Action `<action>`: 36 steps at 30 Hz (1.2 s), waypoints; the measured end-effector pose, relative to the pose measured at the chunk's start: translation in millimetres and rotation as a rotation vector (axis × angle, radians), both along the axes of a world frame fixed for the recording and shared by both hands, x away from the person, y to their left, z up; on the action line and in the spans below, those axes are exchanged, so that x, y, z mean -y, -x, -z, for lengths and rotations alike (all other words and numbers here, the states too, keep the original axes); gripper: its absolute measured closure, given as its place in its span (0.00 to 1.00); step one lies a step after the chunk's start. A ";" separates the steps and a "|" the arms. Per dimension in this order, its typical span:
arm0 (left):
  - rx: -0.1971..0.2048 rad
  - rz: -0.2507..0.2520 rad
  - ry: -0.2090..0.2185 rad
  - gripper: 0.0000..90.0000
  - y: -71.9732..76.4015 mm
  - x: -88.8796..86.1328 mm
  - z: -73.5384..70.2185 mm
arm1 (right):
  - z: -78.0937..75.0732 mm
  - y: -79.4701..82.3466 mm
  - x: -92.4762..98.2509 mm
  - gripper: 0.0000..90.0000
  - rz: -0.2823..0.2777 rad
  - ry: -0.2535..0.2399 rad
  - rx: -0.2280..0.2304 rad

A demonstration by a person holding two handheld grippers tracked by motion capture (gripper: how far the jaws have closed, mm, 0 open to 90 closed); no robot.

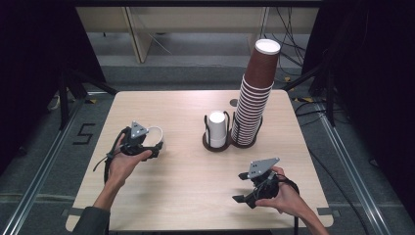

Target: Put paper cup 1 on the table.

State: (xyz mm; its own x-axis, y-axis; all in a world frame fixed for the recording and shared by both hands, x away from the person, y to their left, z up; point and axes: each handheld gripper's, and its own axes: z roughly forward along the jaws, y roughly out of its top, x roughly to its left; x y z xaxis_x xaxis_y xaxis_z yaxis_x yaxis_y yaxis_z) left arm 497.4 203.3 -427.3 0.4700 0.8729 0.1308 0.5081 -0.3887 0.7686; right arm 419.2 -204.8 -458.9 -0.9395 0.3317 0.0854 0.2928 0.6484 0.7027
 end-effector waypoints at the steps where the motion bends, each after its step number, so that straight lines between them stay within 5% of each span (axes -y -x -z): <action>1: -0.010 -0.003 -0.005 0.27 -4.6 0.1 1.3 | 0.5 -0.3 0.1 0.23 -0.001 0.002 0.001; 16: -0.064 -0.093 -0.041 0.27 -48.7 -1.4 20.5 | 4.1 -0.8 -1.1 0.23 -0.003 0.007 -0.013; 30: -0.029 -0.074 -0.029 0.16 -50.3 2.9 36.6 | 4.1 -0.9 -0.2 0.23 -0.002 0.000 -0.015; 36: -0.041 -0.080 0.016 0.16 -45.5 -2.5 41.8 | 4.2 -0.7 -0.3 0.23 -0.004 0.001 -0.019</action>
